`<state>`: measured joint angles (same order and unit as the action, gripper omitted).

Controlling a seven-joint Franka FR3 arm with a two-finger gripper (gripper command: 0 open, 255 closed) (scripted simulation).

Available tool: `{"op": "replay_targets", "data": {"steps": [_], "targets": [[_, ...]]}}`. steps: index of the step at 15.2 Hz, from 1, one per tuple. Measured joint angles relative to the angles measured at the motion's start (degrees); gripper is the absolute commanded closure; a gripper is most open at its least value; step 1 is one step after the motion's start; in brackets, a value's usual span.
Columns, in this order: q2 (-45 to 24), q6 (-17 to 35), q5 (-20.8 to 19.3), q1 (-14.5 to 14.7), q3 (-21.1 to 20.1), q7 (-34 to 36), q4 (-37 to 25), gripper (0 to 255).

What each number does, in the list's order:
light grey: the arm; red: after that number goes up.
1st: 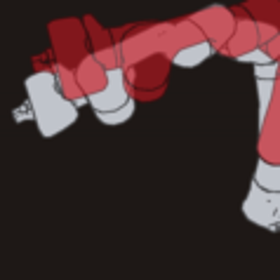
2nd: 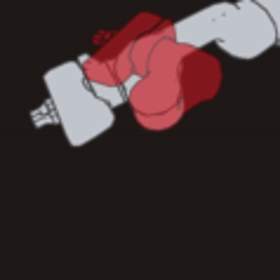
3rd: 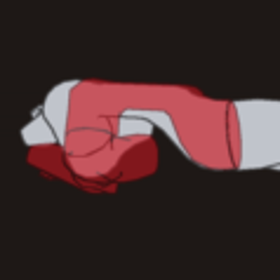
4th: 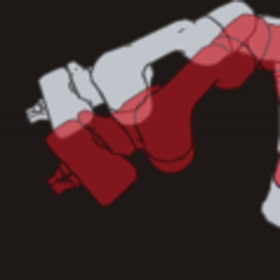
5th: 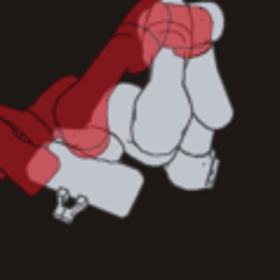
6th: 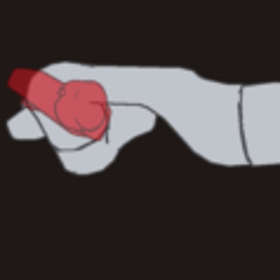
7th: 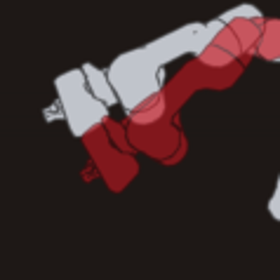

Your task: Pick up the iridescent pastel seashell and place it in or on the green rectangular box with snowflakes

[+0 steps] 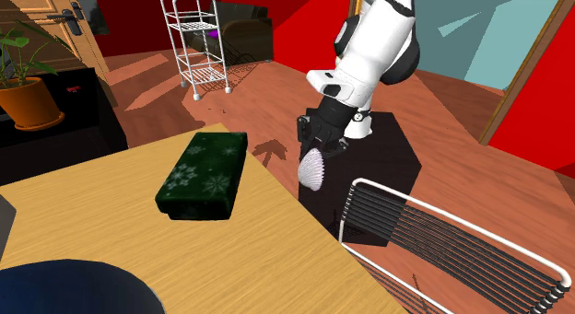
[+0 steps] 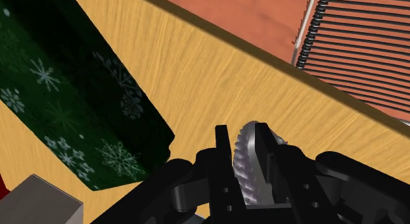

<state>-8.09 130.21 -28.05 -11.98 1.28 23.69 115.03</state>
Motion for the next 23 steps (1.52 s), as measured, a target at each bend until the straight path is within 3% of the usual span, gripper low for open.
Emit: {"op": "replay_targets", "data": {"steps": [11,23], "targets": [[3.2,-6.8,2.3,0.2,-0.5,-3.4,-4.1,255],[2.1,-0.7,5.4,-8.0,6.0,-18.3,-4.6,255]]}}
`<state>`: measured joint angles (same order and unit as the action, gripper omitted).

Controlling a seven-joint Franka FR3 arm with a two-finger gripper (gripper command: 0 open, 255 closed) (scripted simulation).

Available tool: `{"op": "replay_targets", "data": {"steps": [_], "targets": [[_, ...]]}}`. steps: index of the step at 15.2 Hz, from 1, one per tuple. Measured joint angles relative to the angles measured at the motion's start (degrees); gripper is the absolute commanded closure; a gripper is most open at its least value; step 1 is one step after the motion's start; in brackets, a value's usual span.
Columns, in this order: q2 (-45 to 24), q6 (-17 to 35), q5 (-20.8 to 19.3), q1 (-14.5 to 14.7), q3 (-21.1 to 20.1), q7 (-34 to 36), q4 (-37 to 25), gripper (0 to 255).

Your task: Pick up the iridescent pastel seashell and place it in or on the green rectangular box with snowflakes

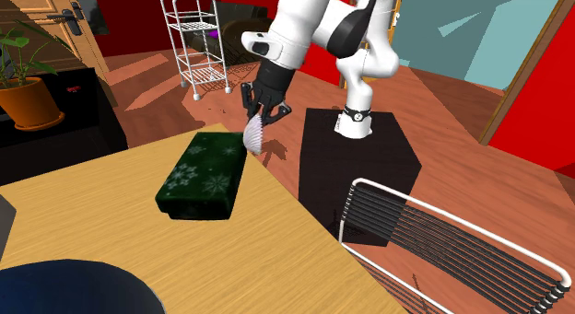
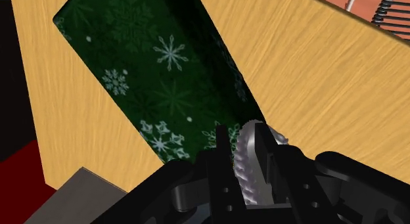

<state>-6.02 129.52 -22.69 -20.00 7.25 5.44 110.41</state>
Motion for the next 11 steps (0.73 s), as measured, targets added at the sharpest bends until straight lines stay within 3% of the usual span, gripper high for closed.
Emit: {"op": "replay_targets", "data": {"steps": [11], "targets": [[-7.1,3.5,7.2,-9.4,4.8,-17.3,-8.3,255]]}}
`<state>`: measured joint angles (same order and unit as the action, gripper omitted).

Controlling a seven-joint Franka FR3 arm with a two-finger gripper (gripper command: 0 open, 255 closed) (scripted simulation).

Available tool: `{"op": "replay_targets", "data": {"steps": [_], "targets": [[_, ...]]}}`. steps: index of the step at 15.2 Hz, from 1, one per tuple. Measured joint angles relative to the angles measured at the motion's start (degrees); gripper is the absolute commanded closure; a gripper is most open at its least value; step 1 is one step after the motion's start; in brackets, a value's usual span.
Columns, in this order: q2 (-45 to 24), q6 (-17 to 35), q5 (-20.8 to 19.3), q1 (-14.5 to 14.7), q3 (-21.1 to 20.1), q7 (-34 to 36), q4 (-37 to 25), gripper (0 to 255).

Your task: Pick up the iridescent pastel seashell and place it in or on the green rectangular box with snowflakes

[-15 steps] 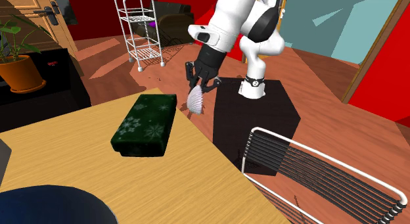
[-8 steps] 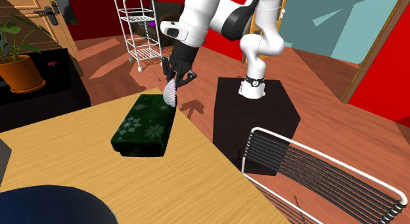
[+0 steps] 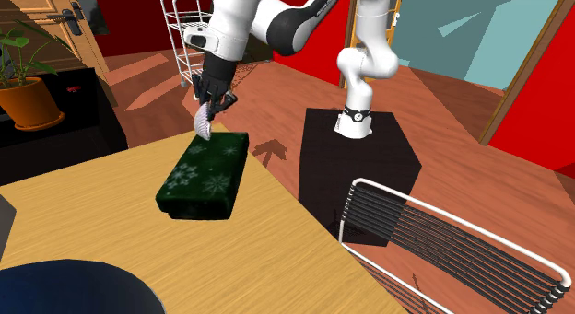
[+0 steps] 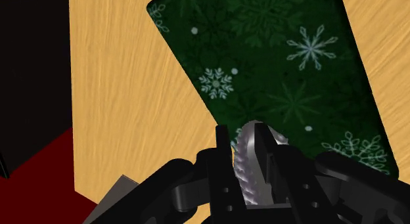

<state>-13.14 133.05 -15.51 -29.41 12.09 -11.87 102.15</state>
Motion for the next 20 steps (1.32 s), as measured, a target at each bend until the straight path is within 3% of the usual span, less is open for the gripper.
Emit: {"op": "replay_targets", "data": {"steps": [13,20], "targets": [[-4.7,8.2,-0.1,-1.3,0.6,0.3,3.3,255],[-5.1,8.9,-0.2,-1.2,0.6,0.6,3.4,255]]}}
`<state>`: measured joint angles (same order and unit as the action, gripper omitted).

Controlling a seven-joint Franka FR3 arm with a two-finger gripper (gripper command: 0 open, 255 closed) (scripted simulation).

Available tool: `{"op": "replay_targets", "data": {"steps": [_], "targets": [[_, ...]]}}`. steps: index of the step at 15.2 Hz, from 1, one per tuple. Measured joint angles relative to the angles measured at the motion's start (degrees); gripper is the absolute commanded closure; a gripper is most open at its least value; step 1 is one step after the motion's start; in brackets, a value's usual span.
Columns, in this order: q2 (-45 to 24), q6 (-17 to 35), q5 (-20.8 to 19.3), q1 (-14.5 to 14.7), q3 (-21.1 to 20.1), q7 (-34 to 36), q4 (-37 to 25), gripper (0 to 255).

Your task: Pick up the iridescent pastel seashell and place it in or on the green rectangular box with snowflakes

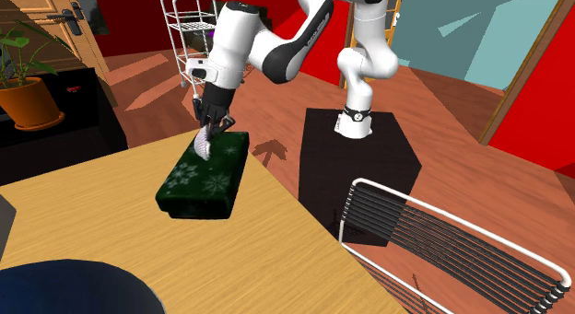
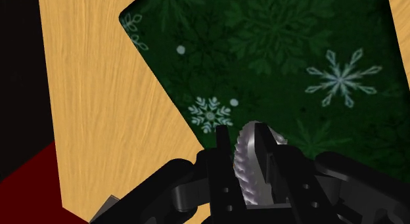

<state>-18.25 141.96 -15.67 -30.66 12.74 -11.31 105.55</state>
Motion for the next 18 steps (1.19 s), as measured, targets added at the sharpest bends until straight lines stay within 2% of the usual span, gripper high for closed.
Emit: {"op": "replay_targets", "data": {"steps": [1,7,12,18], "targets": [[0.0,0.0,0.0,0.0,0.0,0.0,0.0,0],[-0.1,0.0,0.0,0.0,0.0,0.0,0.1,0],[4.8,-4.4,-0.7,1.3,-0.2,0.5,0.8,0],[5.4,-5.1,-0.7,1.4,-0.2,0.5,0.7,0]]}}
